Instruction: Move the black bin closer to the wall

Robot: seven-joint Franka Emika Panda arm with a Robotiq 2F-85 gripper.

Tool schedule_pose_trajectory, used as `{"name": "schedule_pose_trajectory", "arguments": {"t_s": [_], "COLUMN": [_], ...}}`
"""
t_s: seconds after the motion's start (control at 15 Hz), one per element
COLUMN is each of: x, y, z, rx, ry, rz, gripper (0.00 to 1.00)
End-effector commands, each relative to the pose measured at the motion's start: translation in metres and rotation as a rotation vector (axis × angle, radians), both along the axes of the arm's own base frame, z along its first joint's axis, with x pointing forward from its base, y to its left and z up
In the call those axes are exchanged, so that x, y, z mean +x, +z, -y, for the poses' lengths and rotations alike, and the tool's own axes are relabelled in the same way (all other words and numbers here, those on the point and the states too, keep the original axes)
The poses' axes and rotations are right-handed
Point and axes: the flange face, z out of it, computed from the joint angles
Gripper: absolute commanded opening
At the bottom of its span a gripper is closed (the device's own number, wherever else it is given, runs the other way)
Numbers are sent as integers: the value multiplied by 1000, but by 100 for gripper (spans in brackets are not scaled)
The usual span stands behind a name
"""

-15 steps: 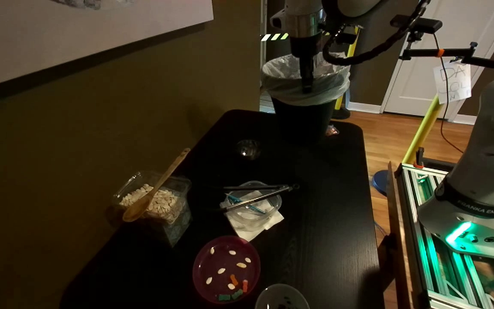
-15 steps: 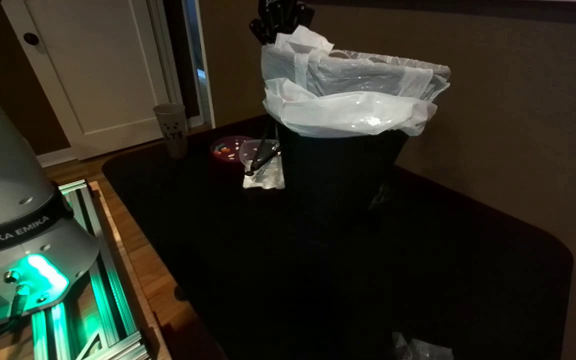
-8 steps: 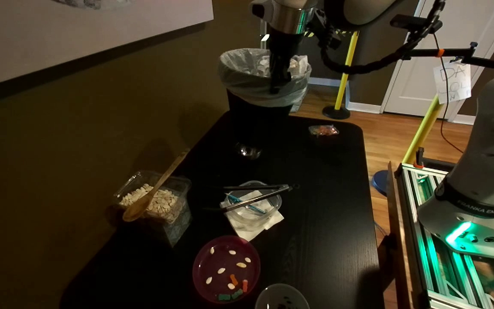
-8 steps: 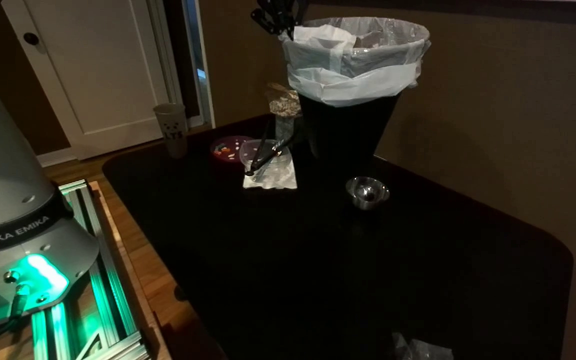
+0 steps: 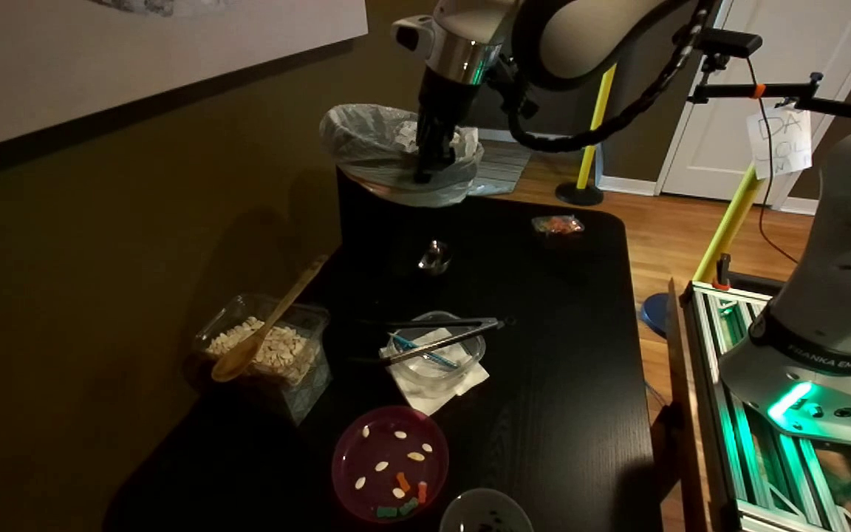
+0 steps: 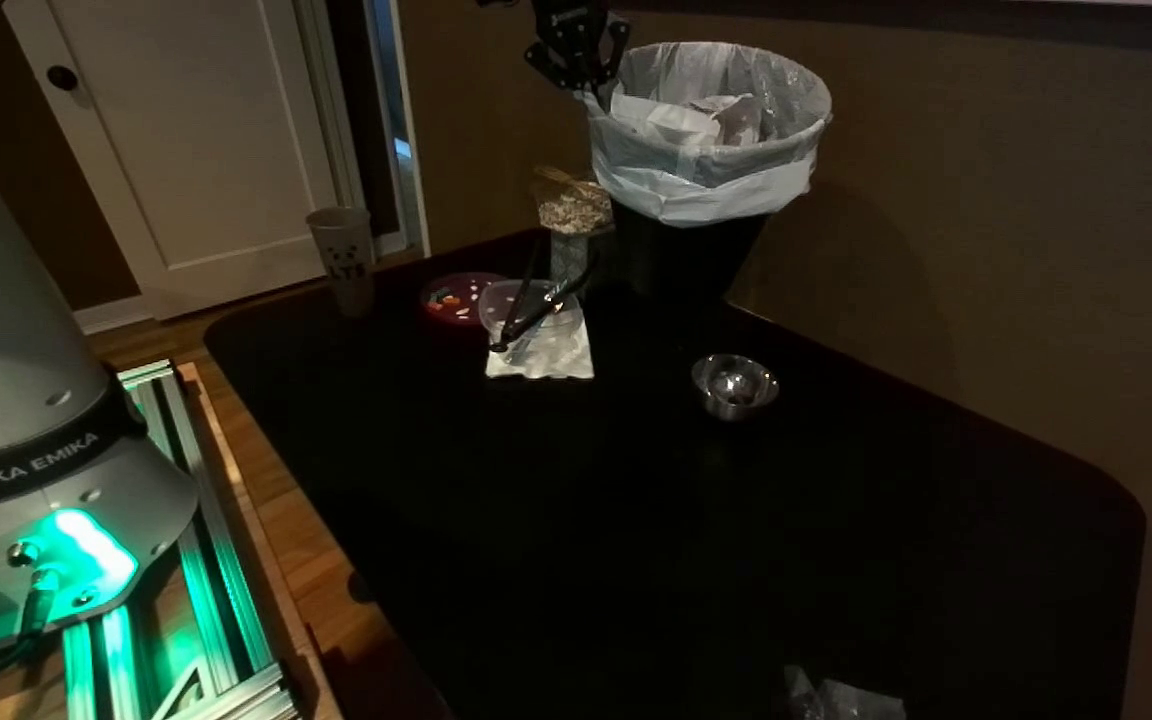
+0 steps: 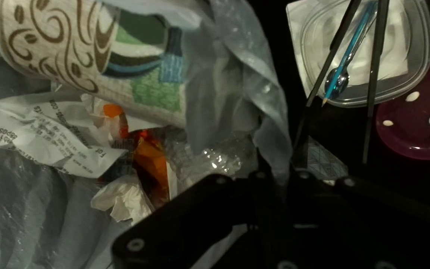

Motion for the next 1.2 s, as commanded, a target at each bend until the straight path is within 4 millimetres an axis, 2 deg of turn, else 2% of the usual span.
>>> {"name": "schedule_pose_trajectory", "arguments": {"t_s": [0.0, 0.53, 0.67, 0.73, 0.87, 1.13], "x": [28, 60, 54, 52, 53, 70], "y": [-7, -41, -35, -47, -46, -70], "z": [-3, 1, -1, 0, -1, -5], "rx": [-2, -55, -36, -39, -35, -21], "ry": [11, 4, 23, 7, 11, 10], "rz": [36, 10, -21, -27, -26, -4], "gripper": [1, 1, 1, 5, 1, 1]}}
